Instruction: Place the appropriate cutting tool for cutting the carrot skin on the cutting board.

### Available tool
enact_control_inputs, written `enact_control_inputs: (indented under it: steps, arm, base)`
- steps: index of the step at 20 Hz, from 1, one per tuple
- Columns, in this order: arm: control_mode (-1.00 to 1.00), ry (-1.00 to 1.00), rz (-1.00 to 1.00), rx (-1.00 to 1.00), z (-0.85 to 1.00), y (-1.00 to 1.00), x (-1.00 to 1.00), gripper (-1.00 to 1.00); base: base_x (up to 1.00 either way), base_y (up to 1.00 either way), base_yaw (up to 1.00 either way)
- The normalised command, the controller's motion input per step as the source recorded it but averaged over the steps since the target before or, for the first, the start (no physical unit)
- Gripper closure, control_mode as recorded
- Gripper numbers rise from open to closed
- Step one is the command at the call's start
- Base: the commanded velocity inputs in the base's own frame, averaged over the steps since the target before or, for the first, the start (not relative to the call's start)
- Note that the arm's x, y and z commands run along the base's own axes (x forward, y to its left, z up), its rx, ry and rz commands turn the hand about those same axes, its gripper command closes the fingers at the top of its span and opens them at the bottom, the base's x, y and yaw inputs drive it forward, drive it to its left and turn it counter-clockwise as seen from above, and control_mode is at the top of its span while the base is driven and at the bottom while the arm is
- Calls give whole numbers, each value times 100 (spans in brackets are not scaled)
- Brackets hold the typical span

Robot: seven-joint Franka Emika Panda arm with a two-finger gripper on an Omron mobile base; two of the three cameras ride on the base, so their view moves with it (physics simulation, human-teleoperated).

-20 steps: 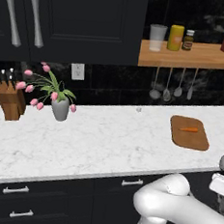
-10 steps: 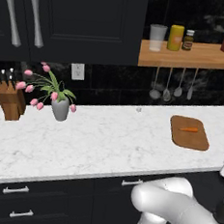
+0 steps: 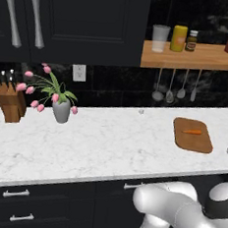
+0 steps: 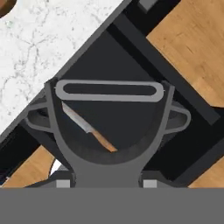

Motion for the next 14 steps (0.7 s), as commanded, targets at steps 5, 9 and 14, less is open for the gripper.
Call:
enact_control_inputs:
  steps: [5,9,14]
  arm:
    - [-100,-7,0,0,35,-9,89,100]
    - [-100,-5,0,0,4,-17,91,100]
    - [-100,-5,0,0,0,-15,83,100]
  base:
    - [0,0,0]
    - [0,0,0]
    - [0,0,0]
